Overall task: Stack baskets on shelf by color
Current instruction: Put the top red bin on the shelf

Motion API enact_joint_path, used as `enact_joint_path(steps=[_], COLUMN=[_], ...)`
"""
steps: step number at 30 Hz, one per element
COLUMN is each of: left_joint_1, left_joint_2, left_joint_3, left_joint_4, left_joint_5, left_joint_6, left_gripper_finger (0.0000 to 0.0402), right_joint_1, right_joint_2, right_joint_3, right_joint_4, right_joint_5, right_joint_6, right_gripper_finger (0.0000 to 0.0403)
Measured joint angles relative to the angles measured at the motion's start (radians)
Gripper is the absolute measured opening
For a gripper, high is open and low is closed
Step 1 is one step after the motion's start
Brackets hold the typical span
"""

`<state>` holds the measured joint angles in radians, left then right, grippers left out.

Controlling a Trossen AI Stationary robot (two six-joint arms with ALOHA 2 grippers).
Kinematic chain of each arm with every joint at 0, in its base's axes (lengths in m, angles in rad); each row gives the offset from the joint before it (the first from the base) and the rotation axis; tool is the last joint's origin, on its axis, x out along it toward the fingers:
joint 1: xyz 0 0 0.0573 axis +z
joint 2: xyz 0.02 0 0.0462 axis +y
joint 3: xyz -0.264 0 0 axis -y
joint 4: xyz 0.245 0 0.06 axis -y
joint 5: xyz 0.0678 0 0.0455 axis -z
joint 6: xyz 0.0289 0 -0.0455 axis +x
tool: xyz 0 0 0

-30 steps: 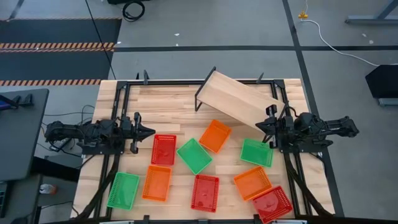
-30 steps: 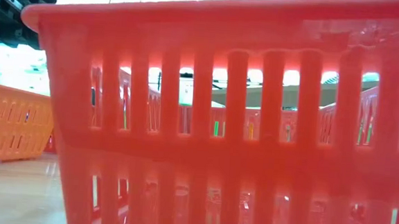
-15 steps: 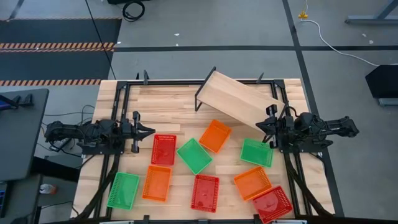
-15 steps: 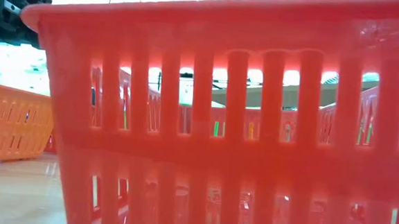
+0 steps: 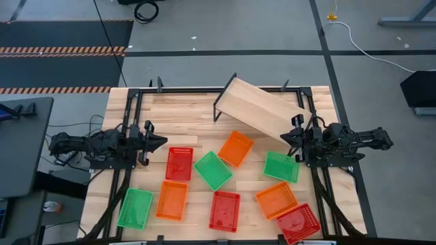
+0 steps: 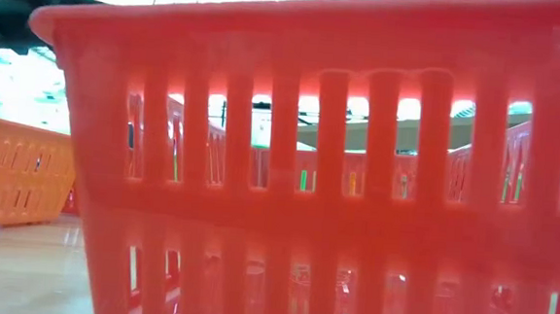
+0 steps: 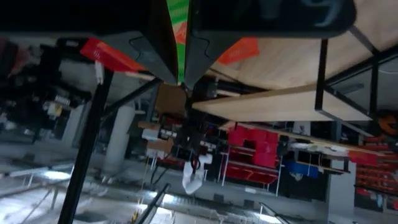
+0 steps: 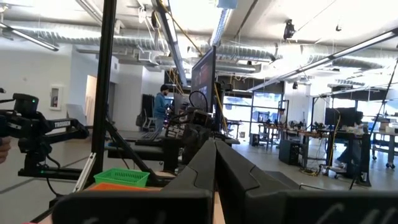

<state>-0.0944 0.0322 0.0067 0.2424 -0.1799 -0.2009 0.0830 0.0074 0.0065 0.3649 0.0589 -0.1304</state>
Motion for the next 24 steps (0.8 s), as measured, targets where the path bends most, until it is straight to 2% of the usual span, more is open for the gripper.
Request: enact_joint_path(steps=[6, 12, 15, 18, 24], left_joint_1=[0.0, 0.0, 0.001, 0.0, 0.0], left_joint_2=[0.023, 0.159, 0.254, 0.384, 0.698], left_joint_3=[0.0, 0.033, 0.132, 0.257, 0.482], left_joint_4=[-0.05, -0.091, -0.174, -0.362, -0.655], left_joint_5=[0.031, 0.04, 0.093, 0.104, 0.103], left_joint_6=[-0.02, -0.058, -0.043, -0.049, -0.051], left_gripper_finger=[0.0068, 0.0159, 0.0206, 0.0235, 0.0234], right_joint_1=[0.0, 0.0, 0.0, 0.0, 0.0], right_joint_2=[0.0, 0.0, 0.0, 0.0, 0.0], right_joint_3=[0.0, 0.0, 0.0, 0.0, 0.0], right_joint_4=[0.0, 0.003, 0.003, 0.003, 0.007], right_joint_5=[0.0, 0.0, 0.0, 0.0, 0.0], right_joint_6=[0.0, 0.0, 0.0, 0.0, 0.0], right_gripper_finger=[0.0016, 0.0016, 0.0016, 0.0016, 0.0016])
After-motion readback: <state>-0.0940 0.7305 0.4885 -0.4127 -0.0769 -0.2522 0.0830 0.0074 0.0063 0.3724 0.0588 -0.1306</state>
